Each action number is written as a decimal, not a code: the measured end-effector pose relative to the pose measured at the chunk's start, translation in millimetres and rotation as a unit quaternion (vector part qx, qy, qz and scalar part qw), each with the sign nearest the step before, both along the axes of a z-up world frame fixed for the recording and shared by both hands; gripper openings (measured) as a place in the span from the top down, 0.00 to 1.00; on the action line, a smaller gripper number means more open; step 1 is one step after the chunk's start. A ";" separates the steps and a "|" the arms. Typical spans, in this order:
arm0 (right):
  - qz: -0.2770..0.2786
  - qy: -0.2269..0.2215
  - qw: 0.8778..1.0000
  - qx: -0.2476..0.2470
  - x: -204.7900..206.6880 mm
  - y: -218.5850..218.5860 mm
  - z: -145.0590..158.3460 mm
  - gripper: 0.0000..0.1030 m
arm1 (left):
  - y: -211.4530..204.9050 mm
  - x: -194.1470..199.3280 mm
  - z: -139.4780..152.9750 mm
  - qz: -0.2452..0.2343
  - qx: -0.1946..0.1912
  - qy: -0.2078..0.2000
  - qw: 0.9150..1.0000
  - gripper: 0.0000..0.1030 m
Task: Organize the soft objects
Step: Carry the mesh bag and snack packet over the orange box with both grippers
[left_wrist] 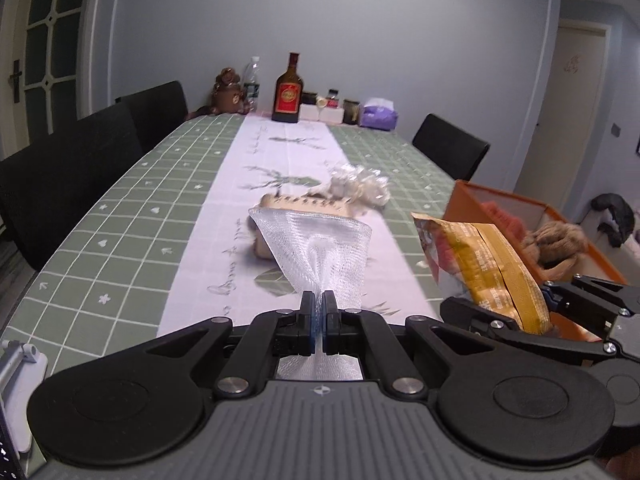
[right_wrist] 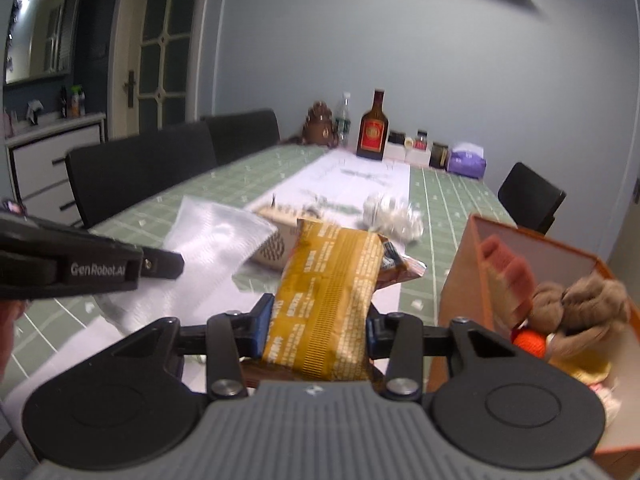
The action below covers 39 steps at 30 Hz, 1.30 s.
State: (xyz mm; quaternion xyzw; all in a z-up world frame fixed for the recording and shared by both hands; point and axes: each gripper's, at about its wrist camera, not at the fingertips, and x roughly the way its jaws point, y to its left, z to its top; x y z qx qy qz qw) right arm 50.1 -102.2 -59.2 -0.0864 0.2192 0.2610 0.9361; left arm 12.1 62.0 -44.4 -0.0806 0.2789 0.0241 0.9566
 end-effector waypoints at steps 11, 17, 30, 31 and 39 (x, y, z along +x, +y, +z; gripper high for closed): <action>0.005 -0.025 0.999 -0.028 3.9 -70.5 55.6 0.59 | -46.8 15.0 46.5 -0.088 -0.038 -0.030 0.995 0.98; -0.021 -0.001 0.999 -0.033 19.9 -126.0 80.0 0.59 | -79.3 49.0 68.8 -0.150 -0.047 -0.031 0.987 0.98; -0.038 0.163 0.984 -0.060 82.8 -199.7 60.0 0.58 | -168.0 128.6 29.9 -0.259 0.012 0.123 0.958 0.98; -0.034 0.177 0.982 -0.064 87.6 -198.7 54.0 0.58 | -173.5 132.4 24.3 -0.262 0.025 0.134 0.955 0.98; -0.001 0.233 0.966 -0.114 113.2 -179.3 14.2 0.58 | -200.3 144.1 -0.6 -0.278 0.106 0.189 0.936 0.97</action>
